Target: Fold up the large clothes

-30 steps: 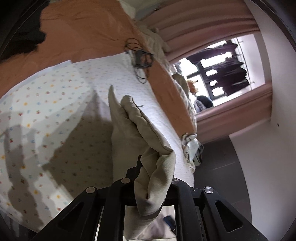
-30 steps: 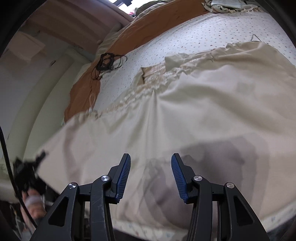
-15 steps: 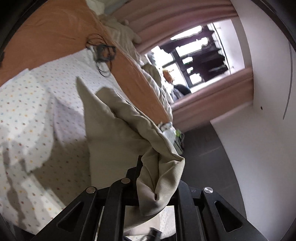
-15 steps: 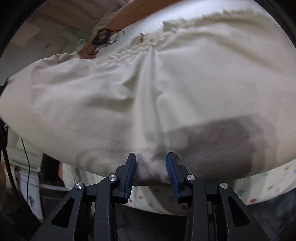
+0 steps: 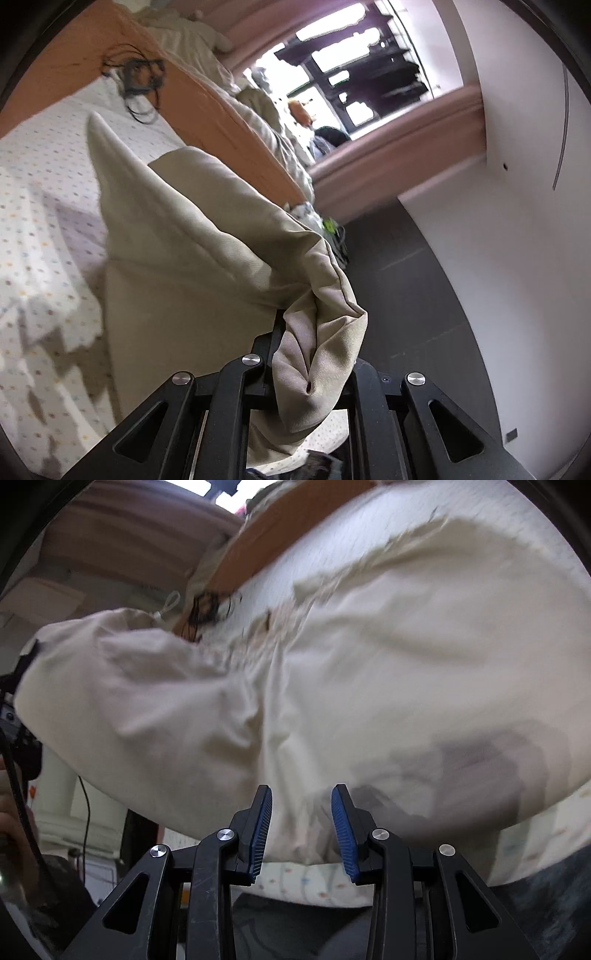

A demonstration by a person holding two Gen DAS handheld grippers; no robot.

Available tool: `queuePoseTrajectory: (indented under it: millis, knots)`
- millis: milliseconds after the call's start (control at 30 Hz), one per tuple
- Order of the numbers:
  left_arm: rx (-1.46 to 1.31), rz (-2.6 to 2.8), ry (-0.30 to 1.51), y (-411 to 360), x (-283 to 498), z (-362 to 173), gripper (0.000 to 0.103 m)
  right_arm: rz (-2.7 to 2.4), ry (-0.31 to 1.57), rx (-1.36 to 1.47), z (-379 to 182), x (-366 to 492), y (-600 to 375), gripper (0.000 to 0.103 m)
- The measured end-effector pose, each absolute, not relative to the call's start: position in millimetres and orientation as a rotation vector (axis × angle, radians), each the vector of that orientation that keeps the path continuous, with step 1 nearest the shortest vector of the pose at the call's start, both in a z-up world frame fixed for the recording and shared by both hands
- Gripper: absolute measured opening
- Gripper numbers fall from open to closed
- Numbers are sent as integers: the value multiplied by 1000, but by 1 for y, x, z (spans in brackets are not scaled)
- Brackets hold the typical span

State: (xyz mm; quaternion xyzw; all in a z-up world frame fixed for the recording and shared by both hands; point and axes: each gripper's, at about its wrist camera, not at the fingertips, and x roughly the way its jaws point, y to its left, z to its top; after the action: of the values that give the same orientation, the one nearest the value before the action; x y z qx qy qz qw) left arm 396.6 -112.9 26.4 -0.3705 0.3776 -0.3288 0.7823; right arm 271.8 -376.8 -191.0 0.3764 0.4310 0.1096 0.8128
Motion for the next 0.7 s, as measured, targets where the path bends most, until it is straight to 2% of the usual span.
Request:
queuePoseTrajectory:
  millis: [400, 700]
  knots:
    - [-718, -830, 1000, -254, 404, -22, 10, -20, 772, 918, -182, 193, -513, 36]
    - [-647, -871, 1154, -327, 365, -80, 10, -110, 744, 964, -185, 158, -553, 36]
